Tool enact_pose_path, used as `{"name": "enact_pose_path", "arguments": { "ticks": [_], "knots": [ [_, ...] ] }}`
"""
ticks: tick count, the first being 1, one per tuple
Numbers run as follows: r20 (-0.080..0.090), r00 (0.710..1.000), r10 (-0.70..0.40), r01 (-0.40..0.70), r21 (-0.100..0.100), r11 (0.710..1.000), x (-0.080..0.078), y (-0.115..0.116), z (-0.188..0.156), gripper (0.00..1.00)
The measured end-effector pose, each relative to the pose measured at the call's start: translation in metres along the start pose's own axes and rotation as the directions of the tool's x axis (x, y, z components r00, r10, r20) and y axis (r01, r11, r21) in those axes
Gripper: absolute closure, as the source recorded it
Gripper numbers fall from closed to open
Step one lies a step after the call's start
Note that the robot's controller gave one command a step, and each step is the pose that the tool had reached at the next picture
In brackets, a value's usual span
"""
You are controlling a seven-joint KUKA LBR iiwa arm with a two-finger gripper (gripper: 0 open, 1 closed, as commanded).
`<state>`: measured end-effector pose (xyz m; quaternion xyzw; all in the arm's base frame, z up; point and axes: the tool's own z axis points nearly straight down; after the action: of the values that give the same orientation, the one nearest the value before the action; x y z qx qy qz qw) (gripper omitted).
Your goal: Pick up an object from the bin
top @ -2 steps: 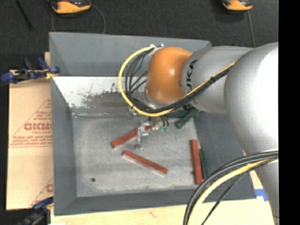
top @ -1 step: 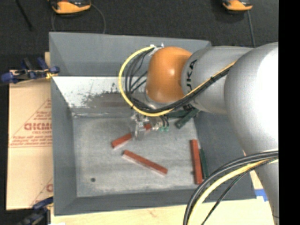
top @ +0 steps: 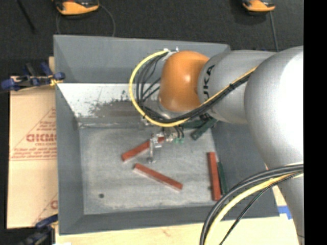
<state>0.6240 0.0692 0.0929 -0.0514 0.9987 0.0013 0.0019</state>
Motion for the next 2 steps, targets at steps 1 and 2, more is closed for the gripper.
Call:
{"name": "enact_pose_path", "arguments": {
  "ticks": [1, 2],
  "knots": [
    [0.000, 1.000, 0.000, 0.000, 0.000, 1.000, 0.000, 0.000, 0.000, 1.00],
    [0.001, 0.943, 0.333, -0.333, 0.002, 0.943, -0.024, 0.009, 0.014, 1.00]
  ]
}}
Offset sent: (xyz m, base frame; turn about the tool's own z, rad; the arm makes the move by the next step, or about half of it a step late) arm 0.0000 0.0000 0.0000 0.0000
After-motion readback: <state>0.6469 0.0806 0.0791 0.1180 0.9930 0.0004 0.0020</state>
